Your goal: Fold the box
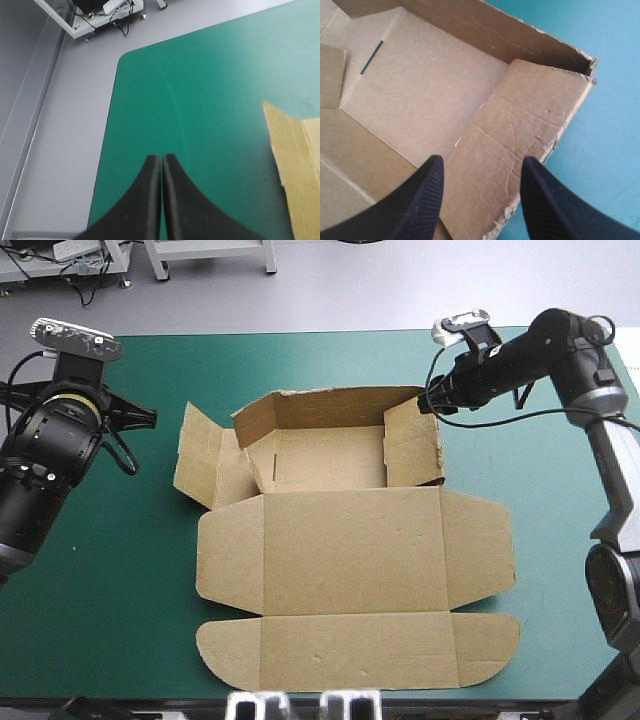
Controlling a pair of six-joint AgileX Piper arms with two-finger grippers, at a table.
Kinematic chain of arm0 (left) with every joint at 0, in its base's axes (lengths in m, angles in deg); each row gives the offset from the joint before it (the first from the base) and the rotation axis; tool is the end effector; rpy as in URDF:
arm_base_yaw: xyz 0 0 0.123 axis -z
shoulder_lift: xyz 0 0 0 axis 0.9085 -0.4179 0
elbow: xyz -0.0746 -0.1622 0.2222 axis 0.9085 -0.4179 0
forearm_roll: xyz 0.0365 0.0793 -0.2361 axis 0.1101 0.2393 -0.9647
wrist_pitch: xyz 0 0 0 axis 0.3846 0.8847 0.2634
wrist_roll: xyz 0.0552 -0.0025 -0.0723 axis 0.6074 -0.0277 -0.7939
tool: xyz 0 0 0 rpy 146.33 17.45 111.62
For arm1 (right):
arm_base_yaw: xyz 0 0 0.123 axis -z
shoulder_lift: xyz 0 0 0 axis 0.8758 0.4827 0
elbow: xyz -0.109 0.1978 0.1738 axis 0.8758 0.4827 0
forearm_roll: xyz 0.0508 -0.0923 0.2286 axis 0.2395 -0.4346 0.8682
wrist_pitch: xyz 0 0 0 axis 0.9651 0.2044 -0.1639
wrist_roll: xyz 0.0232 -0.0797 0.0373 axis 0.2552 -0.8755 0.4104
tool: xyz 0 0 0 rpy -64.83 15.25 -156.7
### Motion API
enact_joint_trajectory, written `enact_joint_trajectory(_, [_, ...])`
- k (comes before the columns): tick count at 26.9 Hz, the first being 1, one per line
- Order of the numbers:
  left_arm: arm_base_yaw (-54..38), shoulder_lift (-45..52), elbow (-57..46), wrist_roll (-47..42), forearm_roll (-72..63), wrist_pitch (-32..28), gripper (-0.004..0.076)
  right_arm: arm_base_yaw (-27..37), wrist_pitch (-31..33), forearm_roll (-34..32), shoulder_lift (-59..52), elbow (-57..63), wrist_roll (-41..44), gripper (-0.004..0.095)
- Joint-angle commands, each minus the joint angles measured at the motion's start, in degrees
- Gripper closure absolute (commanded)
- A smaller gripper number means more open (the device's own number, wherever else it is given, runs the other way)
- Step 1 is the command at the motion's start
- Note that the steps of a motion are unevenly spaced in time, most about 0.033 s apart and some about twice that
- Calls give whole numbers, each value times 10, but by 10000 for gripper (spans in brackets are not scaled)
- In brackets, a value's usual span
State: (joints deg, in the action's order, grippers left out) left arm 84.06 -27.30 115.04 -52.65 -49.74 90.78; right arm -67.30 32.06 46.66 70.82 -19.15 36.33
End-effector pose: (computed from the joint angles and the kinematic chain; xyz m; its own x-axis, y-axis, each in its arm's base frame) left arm 0.2472 -0.0334 0.4341 -0.5738 0.2934 -0.7646 -0.0639 0.9147 0.3990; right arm 0.3715 0.0794 0.3827 -0.7224 -0.3298 -0.6078 -0.5438 0.8139 0.2046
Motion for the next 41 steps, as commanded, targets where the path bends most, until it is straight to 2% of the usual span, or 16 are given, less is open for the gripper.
enact_joint_trajectory(1, [-1,15,20,8,20,43,726,0,28,-9,-45,-54,42,455])
enact_joint_trajectory(2, [-1,15,20,8,20,86,727,0,28,-30,-61,-57,64,455])
enact_joint_trajectory(3, [-1,15,20,7,20,104,728,0,28,-52,-68,-57,69,455])
enact_joint_trajectory(6, [-1,15,20,7,16,112,729,0,15,-87,-72,-59,70,455])
enact_joint_trajectory(7, [-1,15,20,7,9,109,729,0,-15,-85,-69,-59,71,455])
enact_joint_trajectory(8, [-1,15,20,7,8,103,729,0,-14,-68,-66,-59,79,455])
enact_joint_trajectory(12, [-1,15,20,7,-1,95,729,0,28,-59,-24,-59,111,455])
enact_joint_trajectory(17, [-1,15,20,7,-1,98,731,0,27,-26,40,-59,134,456])
enact_joint_trajectory(30, [-1,15,20,7,-1,66,732,0,27,-26,128,-59,150,583])
enact_joint_trajectory(33, [-1,14,20,7,-1,52,732,-7,27,-25,135,-59,147,653])
enact_joint_trajectory(35, [-1,10,20,7,-1,37,732,-16,27,-25,140,-59,141,782])
enact_joint_trajectory(36, [-1,8,20,7,-1,29,732,-20,27,-26,139,-59,140,891])
enact_joint_trajectory(37, [-1,4,20,7,-1,21,732,-24,27,-25,139,-59,140,925])
enact_joint_trajectory(41, [-8,-14,20,-30,26,-6,732,-27,25,26,118,-59,118,932])
